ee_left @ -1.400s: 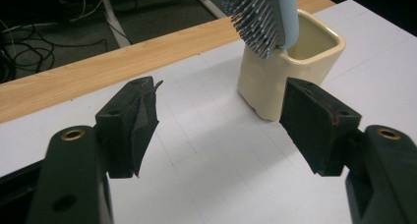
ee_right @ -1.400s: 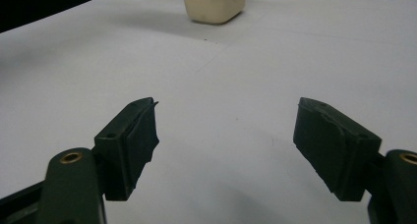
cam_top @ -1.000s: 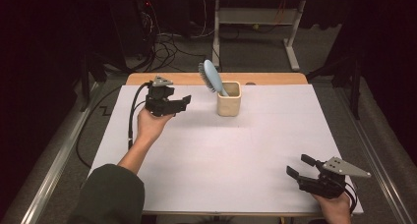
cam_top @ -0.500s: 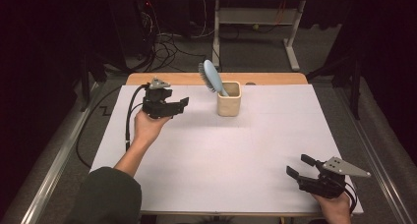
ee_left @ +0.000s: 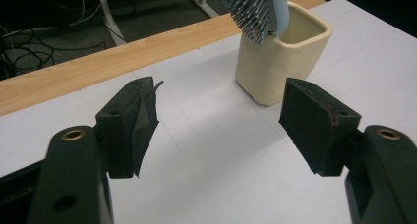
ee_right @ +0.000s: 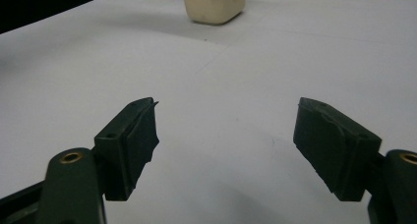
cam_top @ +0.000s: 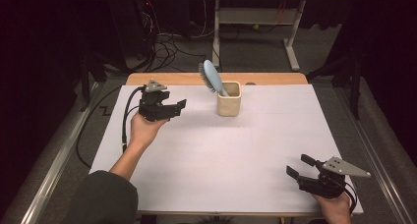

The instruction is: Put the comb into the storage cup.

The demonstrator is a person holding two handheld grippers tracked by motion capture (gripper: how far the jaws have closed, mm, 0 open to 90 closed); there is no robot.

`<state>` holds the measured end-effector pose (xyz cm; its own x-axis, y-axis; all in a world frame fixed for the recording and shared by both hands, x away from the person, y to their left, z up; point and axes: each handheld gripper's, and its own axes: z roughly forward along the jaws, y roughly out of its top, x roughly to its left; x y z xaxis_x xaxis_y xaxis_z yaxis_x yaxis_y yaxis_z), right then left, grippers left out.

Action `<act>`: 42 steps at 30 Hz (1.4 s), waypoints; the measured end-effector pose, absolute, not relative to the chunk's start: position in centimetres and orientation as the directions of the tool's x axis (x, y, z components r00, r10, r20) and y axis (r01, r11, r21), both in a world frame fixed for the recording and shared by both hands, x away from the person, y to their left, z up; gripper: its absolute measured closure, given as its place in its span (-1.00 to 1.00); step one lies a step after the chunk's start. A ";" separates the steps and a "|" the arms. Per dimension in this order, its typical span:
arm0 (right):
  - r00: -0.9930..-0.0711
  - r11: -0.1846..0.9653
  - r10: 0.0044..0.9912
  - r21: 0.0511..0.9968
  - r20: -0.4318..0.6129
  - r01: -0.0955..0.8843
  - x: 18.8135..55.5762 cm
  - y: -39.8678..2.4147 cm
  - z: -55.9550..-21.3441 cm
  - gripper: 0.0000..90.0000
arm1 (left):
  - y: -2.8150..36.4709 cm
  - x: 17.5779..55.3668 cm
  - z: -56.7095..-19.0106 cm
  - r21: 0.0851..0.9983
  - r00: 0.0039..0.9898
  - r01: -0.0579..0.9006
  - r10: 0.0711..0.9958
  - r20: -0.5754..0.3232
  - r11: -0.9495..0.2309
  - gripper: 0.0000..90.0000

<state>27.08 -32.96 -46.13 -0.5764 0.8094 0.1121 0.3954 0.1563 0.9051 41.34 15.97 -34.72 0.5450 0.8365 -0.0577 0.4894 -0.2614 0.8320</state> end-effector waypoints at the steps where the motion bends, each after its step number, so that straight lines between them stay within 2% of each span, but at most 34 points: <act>1: -0.577 0.157 0.809 0.905 0.112 0.395 27.1 -33.0 -46.1 -0.45 | 16.0 41.3 -34.7 0.832 0.546 0.489 0.836 -0.057 -0.262 -0.31; 42: -0.576 0.156 0.810 0.904 0.113 0.397 27.1 -32.9 -46.1 -0.45 | 17.4 39.3 -34.8 0.838 0.551 0.479 0.832 -0.055 -0.262 -0.32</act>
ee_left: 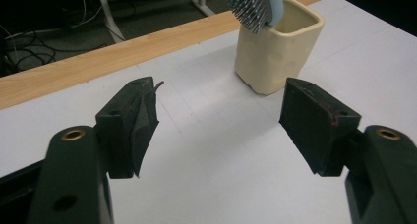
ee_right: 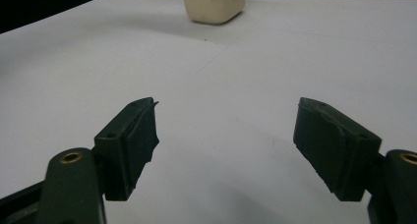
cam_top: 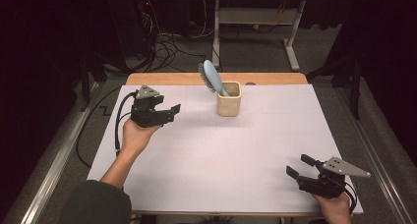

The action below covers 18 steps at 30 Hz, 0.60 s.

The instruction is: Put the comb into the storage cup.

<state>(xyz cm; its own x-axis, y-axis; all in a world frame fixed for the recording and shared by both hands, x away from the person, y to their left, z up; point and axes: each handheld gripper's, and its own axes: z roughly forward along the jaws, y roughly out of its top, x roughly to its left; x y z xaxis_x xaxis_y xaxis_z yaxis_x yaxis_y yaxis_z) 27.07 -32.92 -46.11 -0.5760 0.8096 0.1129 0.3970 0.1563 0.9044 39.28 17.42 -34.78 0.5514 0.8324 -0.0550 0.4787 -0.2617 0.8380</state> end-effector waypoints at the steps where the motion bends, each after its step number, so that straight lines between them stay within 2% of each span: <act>1: -0.576 0.156 0.809 0.905 0.112 0.396 27.1 -32.9 -46.1 -0.45 | 17.4 39.2 -34.8 0.837 0.552 0.479 0.832 -0.054 -0.263 -0.32; 18: -0.575 0.156 0.810 0.905 0.112 0.396 27.1 -32.9 -46.1 -0.44 | 18.0 38.4 -35.1 0.838 0.560 0.483 0.825 -0.072 -0.255 -0.32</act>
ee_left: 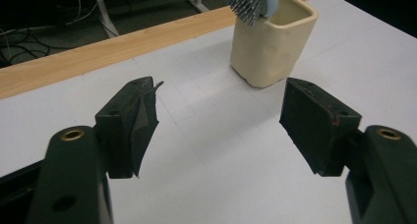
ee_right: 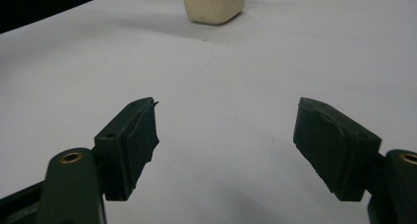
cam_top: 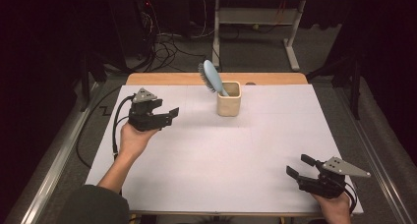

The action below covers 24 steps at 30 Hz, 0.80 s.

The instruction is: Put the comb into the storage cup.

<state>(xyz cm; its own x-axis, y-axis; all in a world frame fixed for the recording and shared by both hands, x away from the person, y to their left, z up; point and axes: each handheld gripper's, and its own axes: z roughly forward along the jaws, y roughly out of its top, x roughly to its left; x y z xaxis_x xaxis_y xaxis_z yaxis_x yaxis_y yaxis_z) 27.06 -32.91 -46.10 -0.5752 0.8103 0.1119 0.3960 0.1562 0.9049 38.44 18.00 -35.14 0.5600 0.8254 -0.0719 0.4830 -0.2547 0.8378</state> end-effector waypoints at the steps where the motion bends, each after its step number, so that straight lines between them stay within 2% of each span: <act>1: -0.575 0.157 0.810 0.905 0.112 0.396 27.1 -32.9 -46.1 -0.44 | 18.0 38.4 -35.1 0.838 0.560 0.483 0.825 -0.074 -0.253 -0.32; 24: -0.574 0.155 0.811 0.904 0.114 0.398 27.1 -32.9 -46.1 -0.45 | 18.6 37.5 -35.6 0.836 0.562 0.493 0.822 -0.094 -0.242 -0.34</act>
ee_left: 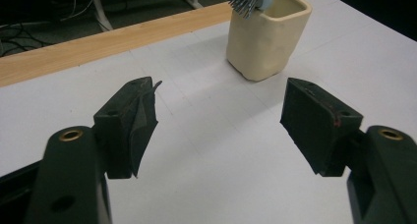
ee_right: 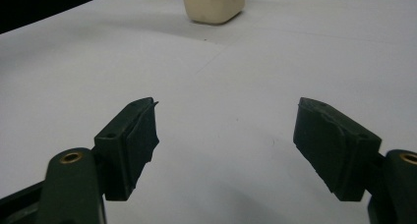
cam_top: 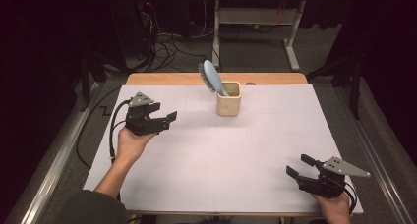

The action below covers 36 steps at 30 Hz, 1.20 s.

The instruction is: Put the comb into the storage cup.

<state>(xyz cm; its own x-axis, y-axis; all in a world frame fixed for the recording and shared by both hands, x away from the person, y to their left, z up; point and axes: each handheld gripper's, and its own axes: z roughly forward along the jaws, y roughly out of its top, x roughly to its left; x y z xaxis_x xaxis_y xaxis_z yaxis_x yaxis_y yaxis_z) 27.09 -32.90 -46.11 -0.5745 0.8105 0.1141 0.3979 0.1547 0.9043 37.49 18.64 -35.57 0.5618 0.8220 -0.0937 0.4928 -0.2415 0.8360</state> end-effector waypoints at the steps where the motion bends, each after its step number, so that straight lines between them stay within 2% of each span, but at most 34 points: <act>1: -0.575 0.155 0.810 0.904 0.114 0.398 27.1 -32.9 -46.1 -0.45 | 18.7 37.4 -35.6 0.836 0.562 0.492 0.822 -0.092 -0.242 -0.34; 36: -0.574 0.152 0.810 0.904 0.118 0.400 27.1 -32.9 -46.1 -0.45 | 20.4 36.0 -36.4 0.839 0.541 0.499 0.835 -0.104 -0.218 -0.33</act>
<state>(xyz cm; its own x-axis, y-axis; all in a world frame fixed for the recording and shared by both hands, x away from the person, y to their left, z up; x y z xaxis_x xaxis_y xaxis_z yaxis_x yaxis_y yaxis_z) 27.07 -32.89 -46.11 -0.5738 0.8104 0.1178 0.4001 0.1519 0.9038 35.97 20.36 -36.39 0.5407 0.8347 -0.1044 0.4992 -0.2184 0.8385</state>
